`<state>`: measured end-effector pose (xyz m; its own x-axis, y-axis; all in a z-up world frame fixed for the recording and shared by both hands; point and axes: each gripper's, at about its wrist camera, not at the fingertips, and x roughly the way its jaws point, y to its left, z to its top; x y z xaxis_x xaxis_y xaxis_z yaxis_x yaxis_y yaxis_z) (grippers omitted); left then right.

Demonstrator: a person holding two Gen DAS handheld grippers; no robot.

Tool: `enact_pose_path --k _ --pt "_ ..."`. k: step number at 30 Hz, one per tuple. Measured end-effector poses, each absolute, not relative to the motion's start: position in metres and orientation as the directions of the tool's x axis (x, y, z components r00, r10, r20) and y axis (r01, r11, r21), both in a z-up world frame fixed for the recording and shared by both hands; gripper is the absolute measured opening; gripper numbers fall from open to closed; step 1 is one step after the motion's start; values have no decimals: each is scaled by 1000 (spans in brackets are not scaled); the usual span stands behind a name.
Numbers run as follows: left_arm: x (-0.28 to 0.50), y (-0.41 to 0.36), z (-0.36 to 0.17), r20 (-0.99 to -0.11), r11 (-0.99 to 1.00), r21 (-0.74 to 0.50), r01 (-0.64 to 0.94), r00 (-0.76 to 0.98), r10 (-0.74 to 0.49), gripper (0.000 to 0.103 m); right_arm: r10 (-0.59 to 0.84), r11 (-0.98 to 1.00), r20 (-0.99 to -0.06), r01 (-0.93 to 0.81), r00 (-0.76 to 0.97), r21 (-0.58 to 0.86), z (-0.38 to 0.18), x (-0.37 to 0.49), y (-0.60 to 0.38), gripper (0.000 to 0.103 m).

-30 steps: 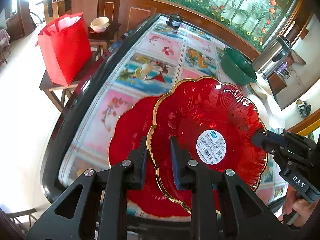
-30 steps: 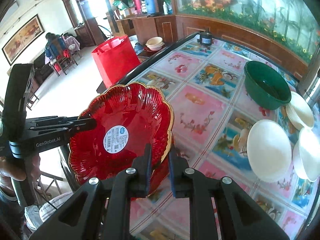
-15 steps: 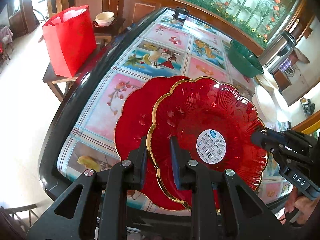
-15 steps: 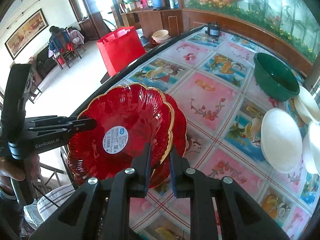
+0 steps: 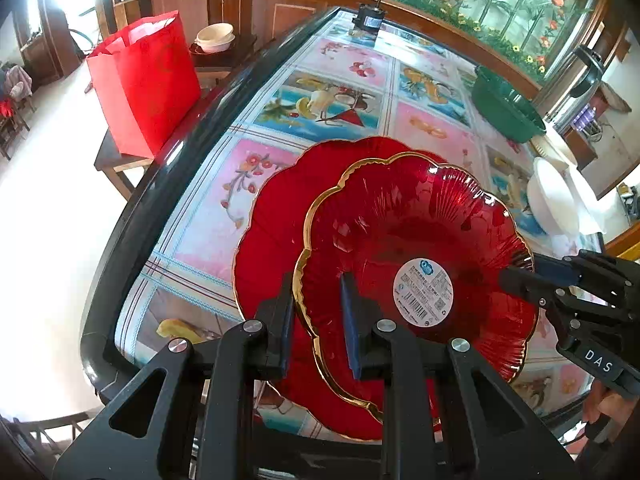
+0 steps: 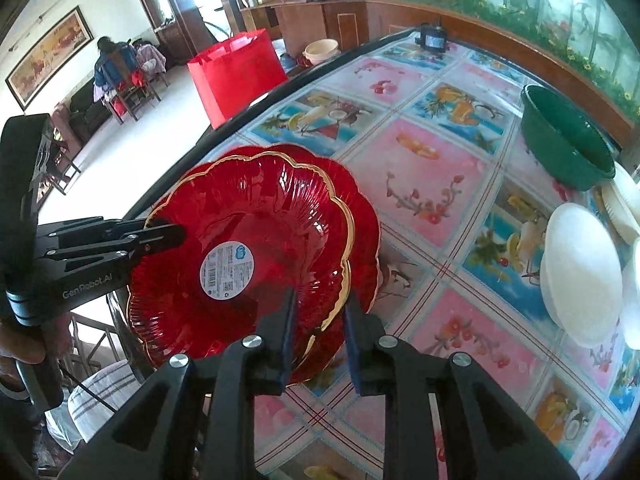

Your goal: Organize plates and bowls

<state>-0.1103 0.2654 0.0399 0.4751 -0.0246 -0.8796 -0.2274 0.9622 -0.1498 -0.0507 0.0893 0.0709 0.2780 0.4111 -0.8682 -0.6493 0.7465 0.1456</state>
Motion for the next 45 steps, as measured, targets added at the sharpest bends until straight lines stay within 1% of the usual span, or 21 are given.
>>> enact_pose_path --k 4,9,12,16,20,27,31,32,34,36,37,38,39,41,45 --pt "-107 263 35 -880 967 -102 -232 475 20 22 369 743 -885 -662 283 98 63 -51 99 24" --pt "-106 264 25 -883 966 -94 -239 468 30 24 346 735 -895 -674 283 72 56 -51 104 25" --pt "-106 261 24 -873 967 -71 -244 484 58 25 324 730 -895 -683 307 30 56 -53 108 25" --pt "-106 256 22 -859 968 -29 -248 502 103 25 297 722 -894 -692 334 -19 55 -56 114 29" --pt "-106 252 22 -844 967 -7 -256 520 131 25 291 717 -890 -696 352 -41 55 -58 116 34" --pt "-108 247 20 -822 963 35 -267 540 180 26 310 717 -884 -697 350 -24 60 -61 115 42" --pt "-111 249 28 -808 960 28 -280 559 187 25 343 723 -868 -691 359 -1 68 -63 108 50" --pt "-112 249 31 -802 960 23 -281 567 185 27 356 727 -862 -686 361 13 72 -63 105 54" --pt "-114 246 37 -789 960 23 -280 584 189 33 375 734 -849 -679 372 27 77 -64 98 58" --pt "-115 238 45 -769 960 35 -276 606 202 46 400 737 -835 -675 378 47 82 -67 90 59" --pt "-116 233 50 -756 961 39 -275 620 208 49 403 743 -830 -668 386 50 84 -67 85 61" --pt "-117 228 54 -746 962 37 -271 633 207 54 400 749 -826 -661 397 45 86 -68 81 64" --pt "-117 225 58 -738 963 33 -267 644 204 56 394 757 -822 -653 410 37 87 -69 77 65" --pt "-116 213 65 -721 967 24 -253 666 192 57 387 771 -815 -636 431 30 90 -69 67 70" --pt "-109 192 73 -710 977 4 -214 687 154 57 382 808 -799 -588 465 44 95 -67 39 76"
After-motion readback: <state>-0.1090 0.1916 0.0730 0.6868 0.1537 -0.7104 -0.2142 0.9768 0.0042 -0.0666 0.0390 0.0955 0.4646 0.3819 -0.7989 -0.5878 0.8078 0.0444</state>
